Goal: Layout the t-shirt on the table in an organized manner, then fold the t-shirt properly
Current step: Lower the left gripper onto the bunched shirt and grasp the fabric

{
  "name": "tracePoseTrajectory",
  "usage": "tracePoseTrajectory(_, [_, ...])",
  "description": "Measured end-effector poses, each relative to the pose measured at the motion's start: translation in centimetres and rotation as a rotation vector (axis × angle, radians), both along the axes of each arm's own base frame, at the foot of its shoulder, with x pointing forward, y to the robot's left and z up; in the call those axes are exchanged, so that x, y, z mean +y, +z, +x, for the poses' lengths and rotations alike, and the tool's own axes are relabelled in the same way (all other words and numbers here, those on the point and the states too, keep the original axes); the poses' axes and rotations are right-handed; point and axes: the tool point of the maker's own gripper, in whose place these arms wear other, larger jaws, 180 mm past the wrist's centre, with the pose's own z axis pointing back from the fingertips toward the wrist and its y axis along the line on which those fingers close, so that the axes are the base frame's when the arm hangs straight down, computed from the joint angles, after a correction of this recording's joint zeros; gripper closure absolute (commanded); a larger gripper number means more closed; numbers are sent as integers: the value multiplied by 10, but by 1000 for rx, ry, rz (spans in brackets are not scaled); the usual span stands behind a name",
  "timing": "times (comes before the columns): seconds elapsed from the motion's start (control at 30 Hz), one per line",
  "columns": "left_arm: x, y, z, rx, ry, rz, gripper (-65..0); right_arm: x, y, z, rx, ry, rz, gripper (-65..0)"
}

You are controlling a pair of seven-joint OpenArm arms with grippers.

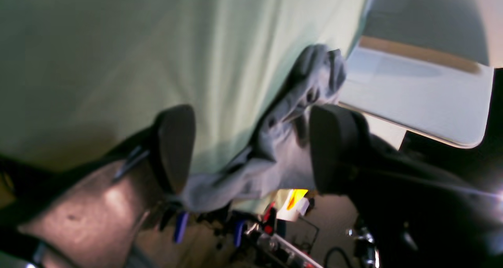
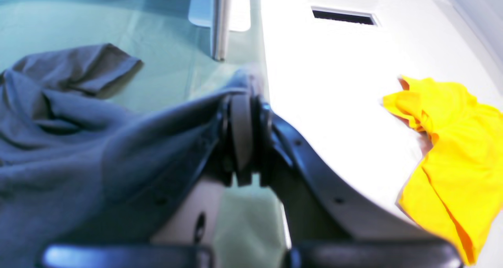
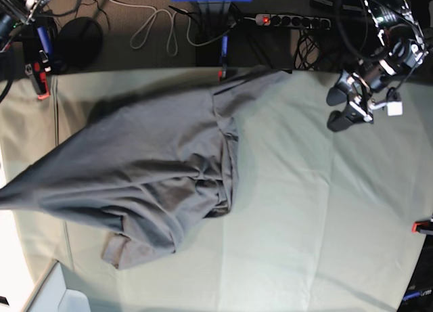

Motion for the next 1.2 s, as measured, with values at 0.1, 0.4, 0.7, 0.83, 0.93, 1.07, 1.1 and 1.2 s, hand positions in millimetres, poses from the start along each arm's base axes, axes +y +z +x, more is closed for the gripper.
tracePoseTrajectory(0.1, [-26, 15, 29, -62, -62, -23, -447, -13, -5, -6, 13, -33, 8, 0])
tracePoseTrajectory(0.4, [-150, 21, 99, -145, -343, 177, -448, -14, -23, -21, 78, -31, 7, 0])
tracePoseTrajectory(0.7, [-221, -35, 106, -85, -459, 303, -444, -7, -31, -21, 76, -31, 31, 0])
tracePoseTrajectory(0.83, [-214, -37, 113, -86, -436, 315, -444, -7, -31, -21, 75, -30, 32, 0])
tracePoseTrajectory(0.93, [-210, -38, 115, -89, -429, 332, -439, -8, -34, -21, 78, -32, 41, 0])
tracePoseTrajectory(1.07, [-203, -41, 114, -83, -437, 340, -324, -14, -58, -26, 124, -56, 94, 0])
tracePoseTrajectory(1.1, [-199, -39, 113, -81, -436, 344, -300, -15, -63, -27, 131, -60, 109, 0])
tracePoseTrajectory(1.2, [-191, -19, 120, -139, -406, 333, -311, -19, -68, -29, 145, -66, 115, 0])
